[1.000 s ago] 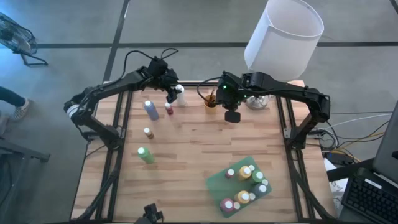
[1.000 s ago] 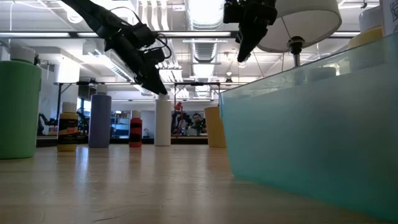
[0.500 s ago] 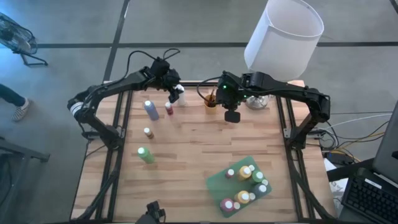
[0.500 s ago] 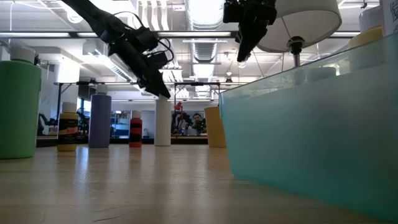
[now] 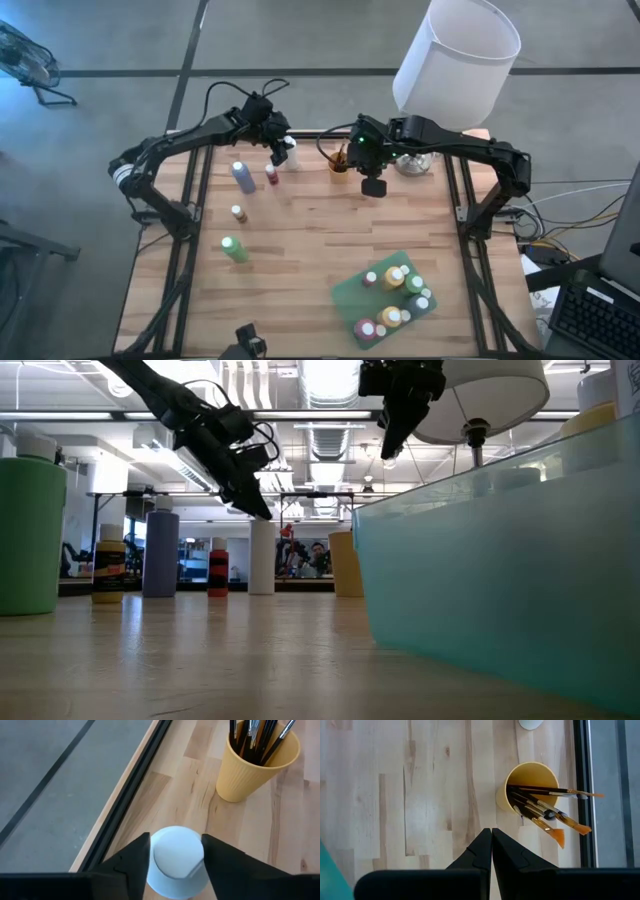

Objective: Pick & Place Paint Supplies
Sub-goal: Put the big white paint bottle into the green bin

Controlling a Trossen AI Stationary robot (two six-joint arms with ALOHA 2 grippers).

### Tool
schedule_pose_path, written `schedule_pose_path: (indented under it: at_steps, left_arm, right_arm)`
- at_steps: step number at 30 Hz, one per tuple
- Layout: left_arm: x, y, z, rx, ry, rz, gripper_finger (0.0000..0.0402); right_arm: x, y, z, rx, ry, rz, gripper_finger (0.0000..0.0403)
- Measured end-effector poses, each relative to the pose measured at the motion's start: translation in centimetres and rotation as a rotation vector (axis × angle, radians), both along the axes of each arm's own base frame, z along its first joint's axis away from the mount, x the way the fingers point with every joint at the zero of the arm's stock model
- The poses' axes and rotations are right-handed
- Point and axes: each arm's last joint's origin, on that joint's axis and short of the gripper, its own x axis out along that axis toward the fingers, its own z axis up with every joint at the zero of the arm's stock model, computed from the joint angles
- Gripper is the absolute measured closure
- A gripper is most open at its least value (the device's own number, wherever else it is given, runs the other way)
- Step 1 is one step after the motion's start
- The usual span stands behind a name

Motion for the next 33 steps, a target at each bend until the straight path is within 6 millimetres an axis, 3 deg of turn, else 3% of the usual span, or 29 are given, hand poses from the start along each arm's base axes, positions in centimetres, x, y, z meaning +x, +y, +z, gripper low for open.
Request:
schedule_pose_path:
  at_steps: [8,19,26,33]
  left_arm:
    - [0.0,0.0,0.0,-0.002,-0.002,-0.002,0.0277]
    - [-0.2,-0.1,0.4,-0.044,-0.014,0.041,0.0272]
    - [-0.6,-0.7,3.6,-0.083,-0.097,0.107,0.0274]
    - [-1.3,-2.7,7.4,-0.065,-0.192,0.089,0.0274]
  right_arm:
    - [0.0,0.0,0.0,0.000,-0.001,0.000,0.0394]
    - [0.1,0.0,0.0,0.008,-0.009,-0.022,0.0394]
    - [0.1,0.1,0.5,0.022,-0.055,-0.046,0.0394]
    - [-0.9,1.4,3.1,-0.025,-0.216,-0.042,0.0394]
